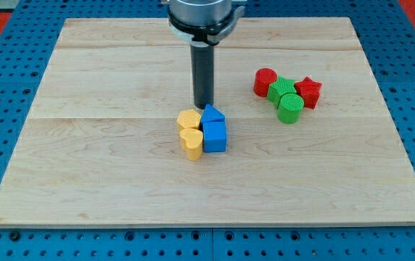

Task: Move the green star along with the red star right a bit

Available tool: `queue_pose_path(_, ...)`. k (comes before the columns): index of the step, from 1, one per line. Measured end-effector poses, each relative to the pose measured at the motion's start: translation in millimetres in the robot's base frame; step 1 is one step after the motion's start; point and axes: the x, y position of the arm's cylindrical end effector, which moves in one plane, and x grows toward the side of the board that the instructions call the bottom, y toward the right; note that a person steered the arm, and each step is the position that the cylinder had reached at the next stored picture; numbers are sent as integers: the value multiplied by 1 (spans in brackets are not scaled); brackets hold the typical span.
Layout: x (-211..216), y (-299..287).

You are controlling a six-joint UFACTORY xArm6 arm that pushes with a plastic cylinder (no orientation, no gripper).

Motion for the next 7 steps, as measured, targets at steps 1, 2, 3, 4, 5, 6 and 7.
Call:
queue_pose_path(1, -2, 14)
queue_pose_path(2, -11, 23)
queue_pose_path(3, -22, 40)
queue_pose_path(4, -27, 65)
queue_pose_path(5, -27, 85)
queue_pose_path(6, -29, 102)
queue_pose_path(7, -30, 110)
